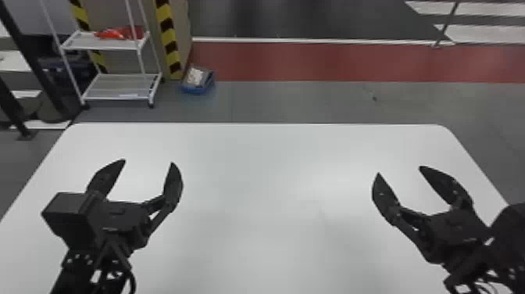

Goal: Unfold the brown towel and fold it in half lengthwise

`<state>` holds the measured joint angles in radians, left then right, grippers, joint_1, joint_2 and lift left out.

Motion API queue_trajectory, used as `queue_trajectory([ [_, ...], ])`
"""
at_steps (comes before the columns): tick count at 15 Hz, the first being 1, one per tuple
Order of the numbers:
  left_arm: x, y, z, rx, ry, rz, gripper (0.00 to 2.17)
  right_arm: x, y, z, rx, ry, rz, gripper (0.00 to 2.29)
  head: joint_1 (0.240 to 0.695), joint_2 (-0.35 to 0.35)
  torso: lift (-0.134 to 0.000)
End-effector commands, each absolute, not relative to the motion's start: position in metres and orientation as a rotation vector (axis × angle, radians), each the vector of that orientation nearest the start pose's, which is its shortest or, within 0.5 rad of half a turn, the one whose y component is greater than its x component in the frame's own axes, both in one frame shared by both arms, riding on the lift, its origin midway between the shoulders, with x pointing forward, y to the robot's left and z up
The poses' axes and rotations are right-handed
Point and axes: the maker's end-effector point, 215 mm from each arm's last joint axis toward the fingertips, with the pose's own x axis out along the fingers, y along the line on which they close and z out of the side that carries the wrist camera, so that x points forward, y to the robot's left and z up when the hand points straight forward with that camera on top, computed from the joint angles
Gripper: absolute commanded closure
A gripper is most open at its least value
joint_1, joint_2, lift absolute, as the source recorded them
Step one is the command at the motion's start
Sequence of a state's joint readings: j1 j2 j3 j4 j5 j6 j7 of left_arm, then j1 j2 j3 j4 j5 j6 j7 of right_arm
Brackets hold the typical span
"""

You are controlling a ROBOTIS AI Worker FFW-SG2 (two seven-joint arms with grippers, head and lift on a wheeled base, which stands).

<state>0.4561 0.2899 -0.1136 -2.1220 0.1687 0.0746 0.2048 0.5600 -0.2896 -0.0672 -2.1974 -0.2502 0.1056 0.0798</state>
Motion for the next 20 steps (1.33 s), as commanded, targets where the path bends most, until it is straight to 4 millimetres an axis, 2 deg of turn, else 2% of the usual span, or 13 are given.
queue_trajectory([
  [1, 0.4599, 0.226, -0.3039, 0.037, -0.002, -0.037, 0.12, 0.4347, -0.2507, -0.3037, -0.031, 0.047, 0.187, 0.19, 0.695, -0.025, -0.125],
  [8, 0.4621, 0.2344, -0.2995, 0.037, -0.01, -0.027, 0.12, 0.4333, -0.2548, -0.3007, -0.023, 0.028, 0.196, 0.19, 0.695, -0.029, -0.125],
  [20, 0.4629, 0.2333, -0.2976, 0.033, -0.014, -0.028, 0.12, 0.4345, -0.2579, -0.3013, -0.024, 0.029, 0.189, 0.19, 0.695, -0.031, -0.125],
])
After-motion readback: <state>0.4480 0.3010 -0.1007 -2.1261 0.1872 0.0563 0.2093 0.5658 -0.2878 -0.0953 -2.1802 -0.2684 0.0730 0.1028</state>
